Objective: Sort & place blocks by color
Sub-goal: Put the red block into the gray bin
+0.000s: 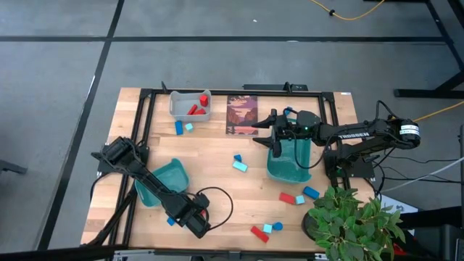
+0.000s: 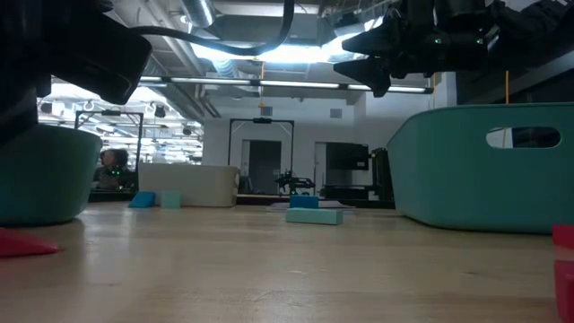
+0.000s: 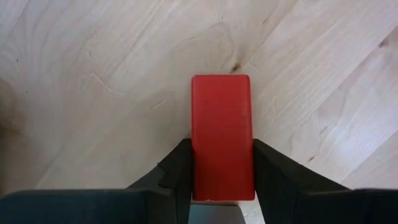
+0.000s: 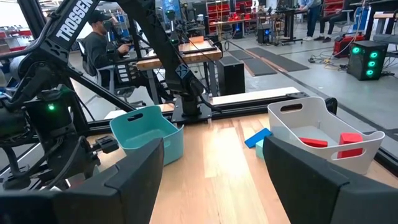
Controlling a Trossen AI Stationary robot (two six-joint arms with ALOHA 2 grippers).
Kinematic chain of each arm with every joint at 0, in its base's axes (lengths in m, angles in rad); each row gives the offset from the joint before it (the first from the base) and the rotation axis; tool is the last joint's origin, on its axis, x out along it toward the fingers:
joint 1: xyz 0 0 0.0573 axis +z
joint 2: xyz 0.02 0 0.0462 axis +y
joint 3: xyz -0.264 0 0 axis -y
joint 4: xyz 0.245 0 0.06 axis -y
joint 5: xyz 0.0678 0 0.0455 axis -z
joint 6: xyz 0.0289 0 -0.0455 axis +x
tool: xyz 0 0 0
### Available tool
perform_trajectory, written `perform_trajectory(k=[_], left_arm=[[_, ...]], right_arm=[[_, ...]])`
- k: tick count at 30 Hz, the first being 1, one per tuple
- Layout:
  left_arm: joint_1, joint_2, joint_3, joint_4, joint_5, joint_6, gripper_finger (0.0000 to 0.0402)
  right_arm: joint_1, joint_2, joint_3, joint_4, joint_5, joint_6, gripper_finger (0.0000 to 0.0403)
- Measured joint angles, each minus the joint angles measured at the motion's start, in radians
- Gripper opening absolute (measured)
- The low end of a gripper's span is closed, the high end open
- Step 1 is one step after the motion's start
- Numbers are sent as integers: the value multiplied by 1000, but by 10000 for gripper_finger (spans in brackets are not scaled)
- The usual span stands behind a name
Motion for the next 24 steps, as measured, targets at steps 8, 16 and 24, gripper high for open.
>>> perform_trajectory(k=[8,16,24], left_arm=[[9,-7,21,-11,2,83,125],[61,-91,161,-23,-137,476,124],[83,-201,228,69,-367,917,124]], right_arm=[[0,0,0,-8,0,0,277],[0,0,0,-14,0,22,277],[0,0,0,-24,0,27,277]])
